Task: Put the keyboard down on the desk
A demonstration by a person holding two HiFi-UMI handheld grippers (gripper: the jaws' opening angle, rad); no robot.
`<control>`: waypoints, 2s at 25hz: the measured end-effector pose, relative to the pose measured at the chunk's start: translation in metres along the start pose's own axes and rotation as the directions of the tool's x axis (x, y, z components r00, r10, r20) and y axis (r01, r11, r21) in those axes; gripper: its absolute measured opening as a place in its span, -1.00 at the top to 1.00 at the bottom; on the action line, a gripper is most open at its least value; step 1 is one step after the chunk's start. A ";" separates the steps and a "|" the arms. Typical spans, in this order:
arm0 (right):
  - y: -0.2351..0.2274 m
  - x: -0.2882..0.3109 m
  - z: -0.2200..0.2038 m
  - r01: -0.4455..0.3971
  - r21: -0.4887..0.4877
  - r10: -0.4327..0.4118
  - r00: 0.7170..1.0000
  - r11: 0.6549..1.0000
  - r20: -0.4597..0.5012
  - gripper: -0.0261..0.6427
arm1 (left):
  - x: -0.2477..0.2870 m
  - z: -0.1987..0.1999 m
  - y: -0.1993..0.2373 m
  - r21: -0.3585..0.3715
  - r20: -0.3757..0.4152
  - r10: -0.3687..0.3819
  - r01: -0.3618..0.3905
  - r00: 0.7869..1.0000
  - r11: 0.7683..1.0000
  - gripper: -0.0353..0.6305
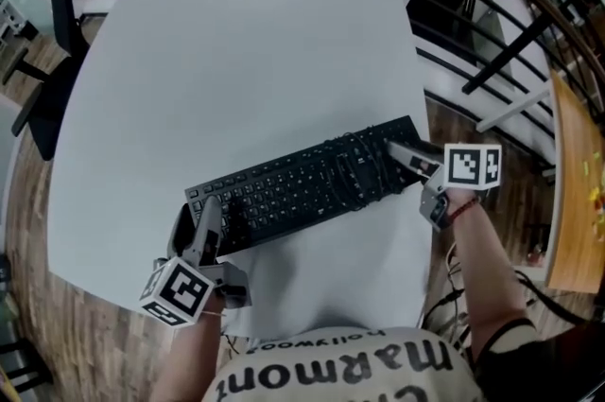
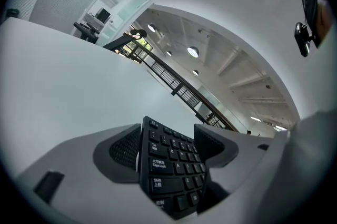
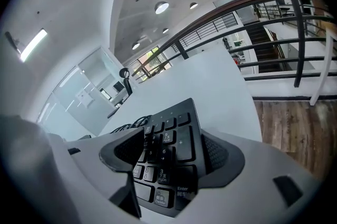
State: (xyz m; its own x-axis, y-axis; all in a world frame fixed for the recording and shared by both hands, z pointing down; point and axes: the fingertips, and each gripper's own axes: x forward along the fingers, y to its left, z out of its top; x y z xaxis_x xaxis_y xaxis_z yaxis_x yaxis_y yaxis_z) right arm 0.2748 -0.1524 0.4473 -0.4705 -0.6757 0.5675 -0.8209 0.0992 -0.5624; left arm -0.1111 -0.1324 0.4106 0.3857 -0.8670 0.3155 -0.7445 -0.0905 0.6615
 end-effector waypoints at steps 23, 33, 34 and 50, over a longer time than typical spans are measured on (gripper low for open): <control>-0.005 0.041 0.012 0.030 -0.052 -0.037 0.988 0.998 -0.147 -0.03 | 0.004 -0.021 0.032 -0.180 -0.034 0.102 -0.106 0.994 0.978 -0.04; -0.011 0.043 0.007 0.041 -0.024 -0.044 0.986 0.999 -0.163 -0.03 | 0.009 -0.020 0.034 -0.200 -0.063 0.129 -0.139 0.990 0.970 -0.03; -0.011 0.043 0.007 0.041 -0.018 -0.043 0.986 0.999 -0.163 -0.03 | 0.009 -0.019 0.035 -0.214 -0.065 0.133 -0.144 0.989 0.966 0.01; -0.018 0.040 0.015 0.048 0.045 -0.043 0.994 0.998 -0.098 0.03 | 0.010 -0.018 0.035 -0.209 -0.075 0.148 -0.161 0.986 0.965 0.05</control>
State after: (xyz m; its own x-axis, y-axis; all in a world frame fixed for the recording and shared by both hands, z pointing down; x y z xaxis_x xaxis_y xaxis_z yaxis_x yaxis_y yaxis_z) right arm 0.2757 -0.1918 0.4714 -0.4640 -0.6045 0.6476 -0.8270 0.0336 -0.5612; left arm -0.1238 -0.1355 0.4491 0.3107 -0.8316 0.4604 -0.6666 0.1547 0.7292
